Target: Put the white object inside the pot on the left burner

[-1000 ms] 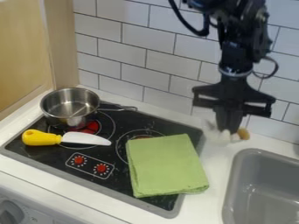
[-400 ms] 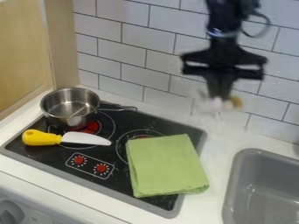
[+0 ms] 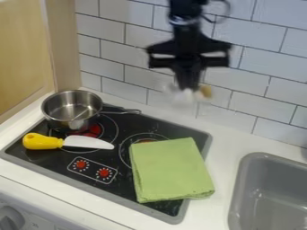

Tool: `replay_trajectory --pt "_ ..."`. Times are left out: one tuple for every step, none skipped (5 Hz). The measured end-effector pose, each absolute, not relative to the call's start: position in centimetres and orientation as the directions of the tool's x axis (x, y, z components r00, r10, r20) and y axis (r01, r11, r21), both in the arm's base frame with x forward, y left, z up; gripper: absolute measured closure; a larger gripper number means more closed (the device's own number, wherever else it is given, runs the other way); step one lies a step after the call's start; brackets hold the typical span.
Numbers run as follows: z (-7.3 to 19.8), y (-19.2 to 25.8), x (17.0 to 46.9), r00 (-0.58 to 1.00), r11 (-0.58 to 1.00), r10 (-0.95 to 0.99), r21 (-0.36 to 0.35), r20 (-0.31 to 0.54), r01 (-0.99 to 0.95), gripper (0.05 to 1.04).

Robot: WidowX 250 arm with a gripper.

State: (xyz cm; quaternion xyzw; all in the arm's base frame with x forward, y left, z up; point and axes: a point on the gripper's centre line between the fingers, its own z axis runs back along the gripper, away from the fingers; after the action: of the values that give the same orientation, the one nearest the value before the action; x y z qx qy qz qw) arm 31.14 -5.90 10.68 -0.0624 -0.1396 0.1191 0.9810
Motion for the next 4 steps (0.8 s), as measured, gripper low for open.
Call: replay_trajectory --pt "10.7 -3.7 29.7 0.909 0.939 0.331 -0.179 0.252 -0.293 1.035" --pt "10.5 -1.6 29.3 0.887 0.918 0.389 -0.185 0.248 -0.350 1.035" --pt "10.5 0.0 29.3 0.867 0.899 0.433 -0.192 0.246 -0.394 1.035" --pt "10.5 1.8 29.3 0.847 0.881 0.470 -0.192 0.249 -0.433 1.035"
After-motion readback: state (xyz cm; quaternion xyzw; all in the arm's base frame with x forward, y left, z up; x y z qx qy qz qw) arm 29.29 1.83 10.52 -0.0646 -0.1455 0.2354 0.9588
